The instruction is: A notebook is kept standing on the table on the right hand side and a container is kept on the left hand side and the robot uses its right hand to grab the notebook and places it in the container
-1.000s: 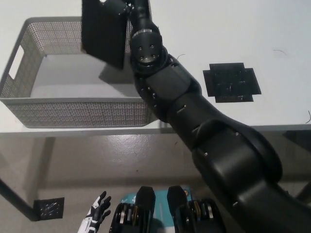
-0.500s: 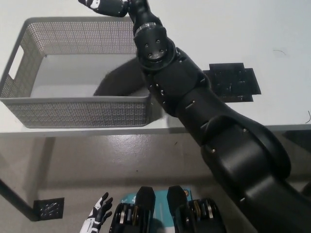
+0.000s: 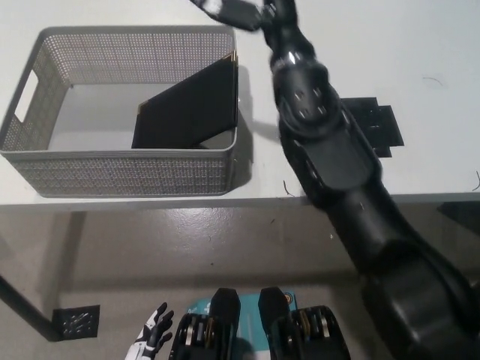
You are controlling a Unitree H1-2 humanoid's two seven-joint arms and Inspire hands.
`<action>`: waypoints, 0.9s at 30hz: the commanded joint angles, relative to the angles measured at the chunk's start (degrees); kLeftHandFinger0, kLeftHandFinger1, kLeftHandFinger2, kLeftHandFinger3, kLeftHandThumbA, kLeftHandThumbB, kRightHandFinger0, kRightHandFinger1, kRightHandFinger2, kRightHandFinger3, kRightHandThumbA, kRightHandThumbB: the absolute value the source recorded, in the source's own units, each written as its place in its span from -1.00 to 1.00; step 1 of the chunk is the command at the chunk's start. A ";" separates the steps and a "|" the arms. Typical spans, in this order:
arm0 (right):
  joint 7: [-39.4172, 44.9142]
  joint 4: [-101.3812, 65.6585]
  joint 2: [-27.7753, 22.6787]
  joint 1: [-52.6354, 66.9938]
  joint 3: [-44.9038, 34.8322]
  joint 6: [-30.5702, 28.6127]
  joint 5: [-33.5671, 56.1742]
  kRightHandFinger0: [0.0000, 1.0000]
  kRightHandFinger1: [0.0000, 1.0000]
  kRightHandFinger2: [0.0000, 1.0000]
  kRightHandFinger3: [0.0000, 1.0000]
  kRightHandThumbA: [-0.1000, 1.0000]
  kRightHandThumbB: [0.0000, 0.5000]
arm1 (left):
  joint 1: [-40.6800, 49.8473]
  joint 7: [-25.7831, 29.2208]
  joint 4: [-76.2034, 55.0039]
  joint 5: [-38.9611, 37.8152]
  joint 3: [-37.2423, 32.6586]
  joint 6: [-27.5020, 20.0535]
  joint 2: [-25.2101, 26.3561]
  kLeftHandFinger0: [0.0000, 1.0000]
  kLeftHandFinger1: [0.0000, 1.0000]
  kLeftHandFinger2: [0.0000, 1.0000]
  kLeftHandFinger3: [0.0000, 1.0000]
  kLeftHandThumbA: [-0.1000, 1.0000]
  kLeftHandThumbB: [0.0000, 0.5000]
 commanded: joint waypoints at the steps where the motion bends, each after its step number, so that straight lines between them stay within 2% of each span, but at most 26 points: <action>1: 5.35 -64.40 -11.07 23.76 -7.07 4.76 4.53 1.00 1.00 1.00 1.00 1.00 0.61 | 4.30 -0.59 -2.58 -0.85 -0.08 -2.24 0.34 1.00 1.00 1.00 1.00 1.00 0.01; 4: 5.12 -73.62 -10.94 36.55 -6.60 1.45 0.97 1.00 1.00 1.00 1.00 1.00 0.62 | 4.90 -0.77 -2.65 -0.44 -0.21 -2.26 0.77 1.00 1.00 1.00 1.00 1.00 -0.01; 6: 4.89 -74.76 -10.07 43.17 -6.25 -4.30 -3.91 1.00 1.00 1.00 1.00 1.00 0.51 | 5.04 -0.71 -2.71 -0.40 -0.15 -2.05 0.73 1.00 1.00 1.00 1.00 1.00 -0.02; 7: 4.89 -74.73 -10.08 46.41 -5.84 -7.30 -4.65 1.00 1.00 1.00 1.00 1.00 0.52 | 5.13 -0.78 -2.77 -0.49 -0.16 -1.87 0.71 1.00 1.00 1.00 1.00 1.00 -0.02; 8: 4.82 -74.49 -9.99 49.79 -5.25 -10.05 -4.82 1.00 1.00 1.00 1.00 1.00 0.61 | 5.17 -0.68 -2.70 -0.04 -0.24 -1.87 0.81 1.00 1.00 1.00 1.00 1.00 -0.04; 12: 4.71 -73.88 -9.43 59.11 -2.99 -12.75 -5.33 1.00 1.00 1.00 1.00 1.00 0.77 | 4.68 -0.39 -1.84 0.25 -0.08 -2.54 0.84 1.00 1.00 1.00 1.00 1.00 -0.02; 13: 3.61 -72.41 -8.46 61.80 -2.32 -15.39 -7.13 1.00 1.00 1.00 1.00 1.00 0.60 | 4.71 -0.43 -2.13 0.17 -0.04 -2.25 0.86 1.00 1.00 1.00 1.00 1.00 -0.03; 15: 2.07 -70.57 -8.63 65.01 0.02 -15.39 -8.76 1.00 1.00 1.00 1.00 1.00 0.44 | 4.45 -0.42 -2.01 0.02 0.05 -2.14 0.80 1.00 1.00 1.00 1.00 1.00 0.01; 16: 2.29 -69.38 -8.80 66.96 0.71 -15.39 -9.38 1.00 1.00 1.00 1.00 1.00 0.50 | 4.30 -0.68 -1.95 -0.55 0.08 -2.11 0.72 1.00 1.00 1.00 1.00 1.00 0.04; 19: -0.78 -65.26 -10.10 69.73 2.58 -15.39 -12.40 1.00 1.00 1.00 1.00 1.00 0.43 | 4.30 -0.78 -2.17 -0.74 0.16 -1.79 0.78 1.00 1.00 1.00 1.00 1.00 0.05; 20: -2.04 -62.21 -10.21 70.74 2.45 -15.39 -12.29 1.00 1.00 1.00 1.00 1.00 0.53 | 3.81 -0.92 -1.65 -0.84 0.20 -2.18 0.96 1.00 1.00 1.00 1.00 1.00 0.00; 22: -1.64 -58.85 -10.47 71.69 2.05 -15.39 -9.83 1.00 1.00 1.00 1.00 1.00 0.59 | 3.98 -1.14 -2.28 -1.33 0.30 -1.25 0.96 1.00 1.00 1.00 1.00 1.00 0.05; 25: -2.23 -51.25 -11.40 72.71 2.33 -15.39 -8.48 1.00 1.00 1.00 1.00 1.00 0.43 | 3.64 -1.44 -2.43 -1.81 0.45 -1.13 1.22 1.00 1.00 1.00 1.00 1.00 0.09; 27: -3.13 -48.40 -11.98 72.43 2.85 -15.39 -8.38 1.00 1.00 1.00 1.00 1.00 0.39 | 3.20 -1.75 -2.79 -1.91 0.43 -0.54 1.25 1.00 1.00 1.00 1.00 1.00 0.09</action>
